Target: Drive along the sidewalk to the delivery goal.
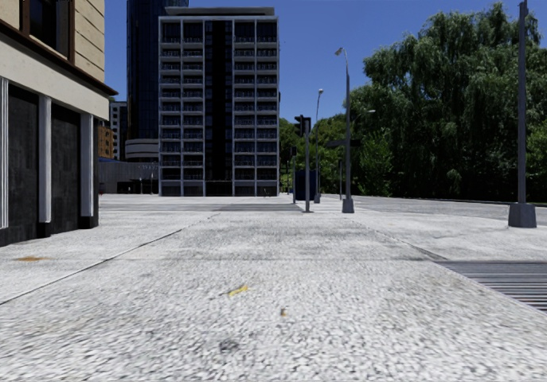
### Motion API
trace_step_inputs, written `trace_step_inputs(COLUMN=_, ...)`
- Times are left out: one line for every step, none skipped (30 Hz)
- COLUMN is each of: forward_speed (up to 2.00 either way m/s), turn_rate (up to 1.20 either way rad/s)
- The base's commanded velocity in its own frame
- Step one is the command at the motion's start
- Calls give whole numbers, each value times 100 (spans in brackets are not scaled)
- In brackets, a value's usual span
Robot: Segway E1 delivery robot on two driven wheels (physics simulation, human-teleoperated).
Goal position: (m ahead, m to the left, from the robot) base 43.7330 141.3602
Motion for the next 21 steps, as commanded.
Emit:
trace_step_inputs(forward_speed=200, turn_rate=0)
trace_step_inputs(forward_speed=200, turn_rate=0)
trace_step_inputs(forward_speed=200, turn_rate=0)
trace_step_inputs(forward_speed=200, turn_rate=0)
trace_step_inputs(forward_speed=200, turn_rate=0)
trace_step_inputs(forward_speed=200, turn_rate=0)
trace_step_inputs(forward_speed=200, turn_rate=0)
trace_step_inputs(forward_speed=200, turn_rate=0)
trace_step_inputs(forward_speed=200, turn_rate=0)
trace_step_inputs(forward_speed=200, turn_rate=0)
trace_step_inputs(forward_speed=200, turn_rate=0)
trace_step_inputs(forward_speed=200, turn_rate=0)
trace_step_inputs(forward_speed=200, turn_rate=0)
trace_step_inputs(forward_speed=200, turn_rate=0)
trace_step_inputs(forward_speed=200, turn_rate=0)
trace_step_inputs(forward_speed=200, turn_rate=0)
trace_step_inputs(forward_speed=200, turn_rate=0)
trace_step_inputs(forward_speed=200, turn_rate=0)
trace_step_inputs(forward_speed=200, turn_rate=0)
trace_step_inputs(forward_speed=200, turn_rate=0)
trace_step_inputs(forward_speed=200, turn_rate=0)
